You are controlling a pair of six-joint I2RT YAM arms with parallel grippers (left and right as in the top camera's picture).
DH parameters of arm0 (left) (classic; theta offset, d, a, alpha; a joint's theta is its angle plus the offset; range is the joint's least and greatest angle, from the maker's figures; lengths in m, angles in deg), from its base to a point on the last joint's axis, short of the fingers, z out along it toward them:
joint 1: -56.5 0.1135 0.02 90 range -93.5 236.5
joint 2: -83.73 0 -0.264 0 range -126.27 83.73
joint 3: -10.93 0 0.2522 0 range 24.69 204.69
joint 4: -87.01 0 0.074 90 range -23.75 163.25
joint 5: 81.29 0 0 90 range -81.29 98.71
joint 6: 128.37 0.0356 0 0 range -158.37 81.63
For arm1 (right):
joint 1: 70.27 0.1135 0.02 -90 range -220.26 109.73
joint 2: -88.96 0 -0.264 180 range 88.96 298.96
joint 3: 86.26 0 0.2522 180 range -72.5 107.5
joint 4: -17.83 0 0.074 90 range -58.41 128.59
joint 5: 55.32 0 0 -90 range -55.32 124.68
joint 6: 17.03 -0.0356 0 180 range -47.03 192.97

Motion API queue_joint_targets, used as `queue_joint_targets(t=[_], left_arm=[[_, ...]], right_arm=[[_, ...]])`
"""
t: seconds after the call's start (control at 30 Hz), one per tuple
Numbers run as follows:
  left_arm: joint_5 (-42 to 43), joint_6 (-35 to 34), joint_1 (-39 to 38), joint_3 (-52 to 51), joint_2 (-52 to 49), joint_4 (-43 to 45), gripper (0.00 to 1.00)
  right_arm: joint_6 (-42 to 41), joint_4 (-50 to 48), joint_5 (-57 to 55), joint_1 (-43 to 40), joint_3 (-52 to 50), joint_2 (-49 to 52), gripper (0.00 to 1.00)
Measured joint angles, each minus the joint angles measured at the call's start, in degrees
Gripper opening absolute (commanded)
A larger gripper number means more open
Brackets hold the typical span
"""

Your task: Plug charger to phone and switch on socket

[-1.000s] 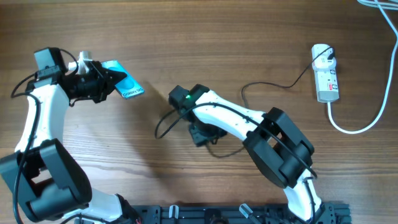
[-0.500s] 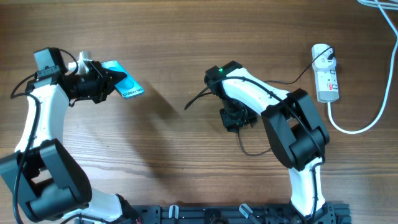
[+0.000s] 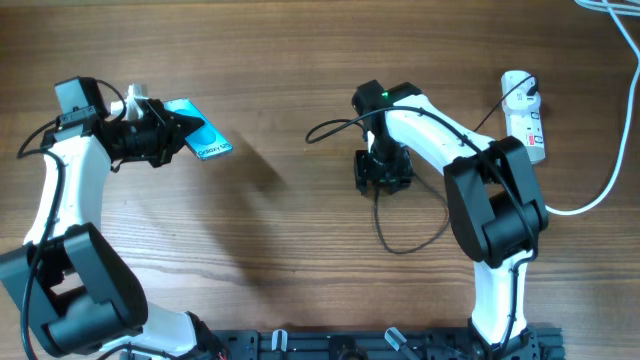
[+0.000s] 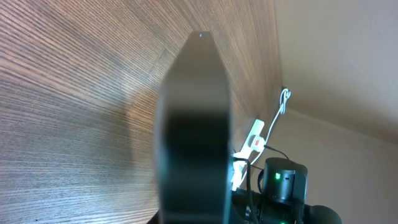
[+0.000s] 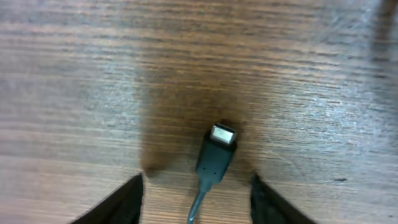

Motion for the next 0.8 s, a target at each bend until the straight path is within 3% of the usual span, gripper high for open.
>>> queue_joint_targets(t=[0.1,0.27,0.47,0.67,0.77,0.8], left_arm=[[0.0,0.0,0.0,0.0,0.0,0.0,0.04],[0.0,0.1,0.0,0.0,0.0,0.0,0.04],[0.0,0.7,0.0,0.0,0.0,0.0,0.04],[0.0,0.7,0.0,0.0,0.0,0.0,0.04],[0.0,0.7,0.0,0.0,0.0,0.0,0.04],[0.0,0.7,0.0,0.0,0.0,0.0,0.04]], right_arm=[[-2.1,-0.1,0.0,0.1,-0.8,-0.2,0.47],[-4.4,-2.5,0.0,0.1,-2.7,-1.5,0.34],[-6.0,-3.2,0.0,0.1,-2.8,-1.6,0.04],[-5.7,-3.2,0.0,0.1,-2.8,-1.6,0.05],[-4.4,-4.3,0.2,0.1,-2.9,-1.7,0.32],[-4.0,-5.2,0.9,0.1,-2.9,-1.8,0.36]])
